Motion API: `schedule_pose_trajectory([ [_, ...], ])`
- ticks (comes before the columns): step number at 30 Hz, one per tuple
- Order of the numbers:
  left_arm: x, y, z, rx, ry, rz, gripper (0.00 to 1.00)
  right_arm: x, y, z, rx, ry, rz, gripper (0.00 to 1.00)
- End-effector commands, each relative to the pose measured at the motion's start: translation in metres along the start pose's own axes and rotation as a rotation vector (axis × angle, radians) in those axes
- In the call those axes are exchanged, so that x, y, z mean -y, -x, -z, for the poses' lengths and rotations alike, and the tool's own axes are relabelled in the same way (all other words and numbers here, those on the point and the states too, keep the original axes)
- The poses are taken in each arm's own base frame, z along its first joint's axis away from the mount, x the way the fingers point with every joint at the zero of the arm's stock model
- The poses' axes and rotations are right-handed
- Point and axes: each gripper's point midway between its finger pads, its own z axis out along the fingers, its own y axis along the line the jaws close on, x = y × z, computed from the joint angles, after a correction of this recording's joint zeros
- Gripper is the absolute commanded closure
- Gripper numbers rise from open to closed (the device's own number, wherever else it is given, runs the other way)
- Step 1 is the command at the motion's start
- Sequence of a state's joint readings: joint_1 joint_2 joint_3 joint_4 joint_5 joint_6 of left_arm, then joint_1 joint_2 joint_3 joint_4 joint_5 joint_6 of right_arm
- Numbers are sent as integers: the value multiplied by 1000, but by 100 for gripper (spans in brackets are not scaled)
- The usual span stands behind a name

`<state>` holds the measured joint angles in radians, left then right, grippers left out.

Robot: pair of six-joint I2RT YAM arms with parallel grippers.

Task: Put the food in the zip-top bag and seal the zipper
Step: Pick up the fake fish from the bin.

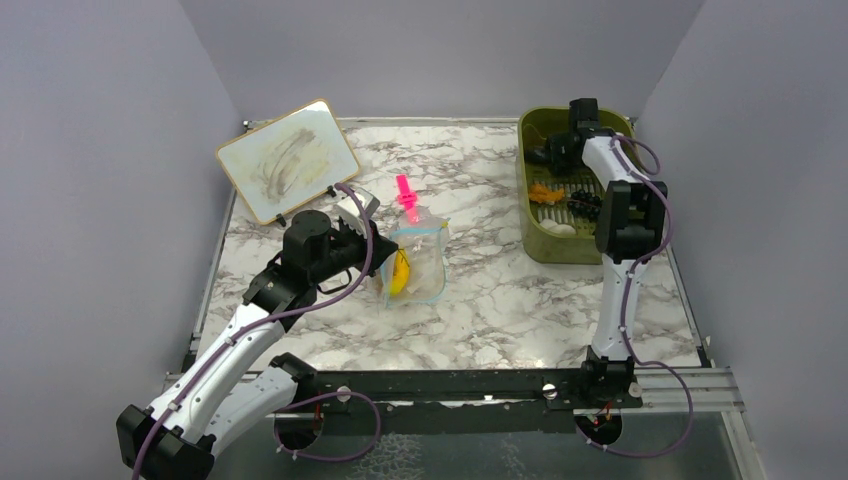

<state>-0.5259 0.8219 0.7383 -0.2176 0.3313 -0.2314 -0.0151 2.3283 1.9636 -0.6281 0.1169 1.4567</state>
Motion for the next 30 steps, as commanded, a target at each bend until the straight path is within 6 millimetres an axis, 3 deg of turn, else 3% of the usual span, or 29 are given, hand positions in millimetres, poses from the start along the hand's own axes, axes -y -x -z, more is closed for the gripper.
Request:
schedule_pose_trajectory([
  [1,0,2,1,18,0,-4,100,25,4,-17,27,-51,47,60],
  [7,0,4,3,27,6,-9,100,6,10,-3,50,56,95,75],
  [14,0,3,2,23,5,-6,100,-10,12,24,55,159,111,80],
  [25,-1,4,3,28,14,-4,100,-38,27,100,118,350,197,83],
  [30,-3,4,3,30,23,2,100,-41,28,133,132,413,280,83],
])
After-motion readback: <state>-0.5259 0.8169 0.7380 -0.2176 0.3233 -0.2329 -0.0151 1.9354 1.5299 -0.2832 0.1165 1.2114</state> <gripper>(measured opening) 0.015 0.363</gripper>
